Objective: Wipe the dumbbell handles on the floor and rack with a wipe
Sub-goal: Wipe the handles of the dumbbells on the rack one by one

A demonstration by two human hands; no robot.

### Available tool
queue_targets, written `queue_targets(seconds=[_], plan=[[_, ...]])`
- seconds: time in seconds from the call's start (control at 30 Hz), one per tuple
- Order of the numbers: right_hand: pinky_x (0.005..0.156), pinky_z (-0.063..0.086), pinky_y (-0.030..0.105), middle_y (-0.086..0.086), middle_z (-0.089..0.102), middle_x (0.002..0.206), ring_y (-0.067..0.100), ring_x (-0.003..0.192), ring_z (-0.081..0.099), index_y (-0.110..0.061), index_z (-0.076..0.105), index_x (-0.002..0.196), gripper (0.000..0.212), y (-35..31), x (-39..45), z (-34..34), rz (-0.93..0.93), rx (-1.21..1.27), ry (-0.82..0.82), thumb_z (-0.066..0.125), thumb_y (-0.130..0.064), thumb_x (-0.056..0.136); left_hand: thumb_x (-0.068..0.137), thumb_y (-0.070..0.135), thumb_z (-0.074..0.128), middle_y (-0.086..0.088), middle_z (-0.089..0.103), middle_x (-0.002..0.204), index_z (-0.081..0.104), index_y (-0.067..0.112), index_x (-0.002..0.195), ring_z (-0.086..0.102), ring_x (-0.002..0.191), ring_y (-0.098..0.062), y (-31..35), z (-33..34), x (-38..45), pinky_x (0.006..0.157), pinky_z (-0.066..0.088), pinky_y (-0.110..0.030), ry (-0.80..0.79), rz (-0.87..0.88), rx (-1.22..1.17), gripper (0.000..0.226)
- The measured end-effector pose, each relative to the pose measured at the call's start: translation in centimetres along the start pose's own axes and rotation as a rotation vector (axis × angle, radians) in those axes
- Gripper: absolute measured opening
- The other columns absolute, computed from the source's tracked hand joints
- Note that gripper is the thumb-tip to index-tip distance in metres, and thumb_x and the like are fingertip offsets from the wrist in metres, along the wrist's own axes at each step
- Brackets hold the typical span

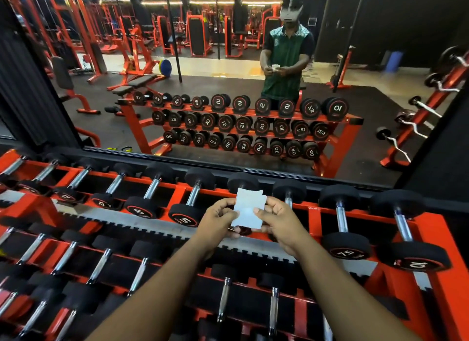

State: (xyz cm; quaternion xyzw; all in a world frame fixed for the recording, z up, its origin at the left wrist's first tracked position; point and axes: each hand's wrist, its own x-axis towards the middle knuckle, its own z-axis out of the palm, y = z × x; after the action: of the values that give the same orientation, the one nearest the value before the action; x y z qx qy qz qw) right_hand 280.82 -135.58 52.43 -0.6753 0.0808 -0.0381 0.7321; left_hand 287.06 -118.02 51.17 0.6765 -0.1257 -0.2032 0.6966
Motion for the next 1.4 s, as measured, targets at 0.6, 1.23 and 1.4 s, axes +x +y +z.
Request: queue_targets(seconds=[0.6,1.23,1.4], plan=[[0.09,0.059,0.043,-0.012,0.075,0.106,0.01,0.103,0.07,-0.03,0.078,0.1,0.038,2.2,4.6,-1.4,-0.092,-0.312,0.124,0.05,-0.005,0.095,0.093,0.005,0.068,-0.007,0.071,0.093,0.065,0.014,0.124,0.069,0.074,-0.015,-2.2,-0.8,4.7,0.071,0.06,-0.038,0.041,-0.137,0.013,0.033],[0.082,0.054,0.031,-0.012,0.076,0.097,0.007,0.089,0.069,-0.027,0.075,0.101,0.023,10.3,17.6,-2.6,0.069,-0.687,0.025,0.064,-0.01,0.091,0.093,0.034,0.068,0.004,0.064,0.127,0.061,0.021,0.129,0.056,0.123,-0.016,-11.9,-3.3,13.7,0.108,0.043,-0.038,0.162,-0.029,0.737,0.039],[0.086,0.052,0.03,0.0,0.074,0.116,0.022,0.104,0.068,-0.027,0.069,0.127,0.04,12.2,21.7,-3.3,-0.203,-1.035,0.106,0.058,-0.009,0.093,0.094,0.06,0.056,-0.011,0.012,0.169,0.015,0.011,0.161,0.005,0.157,-0.023,-14.9,-1.5,14.9,0.126,0.012,-0.04,0.111,-0.14,0.948,0.092]])
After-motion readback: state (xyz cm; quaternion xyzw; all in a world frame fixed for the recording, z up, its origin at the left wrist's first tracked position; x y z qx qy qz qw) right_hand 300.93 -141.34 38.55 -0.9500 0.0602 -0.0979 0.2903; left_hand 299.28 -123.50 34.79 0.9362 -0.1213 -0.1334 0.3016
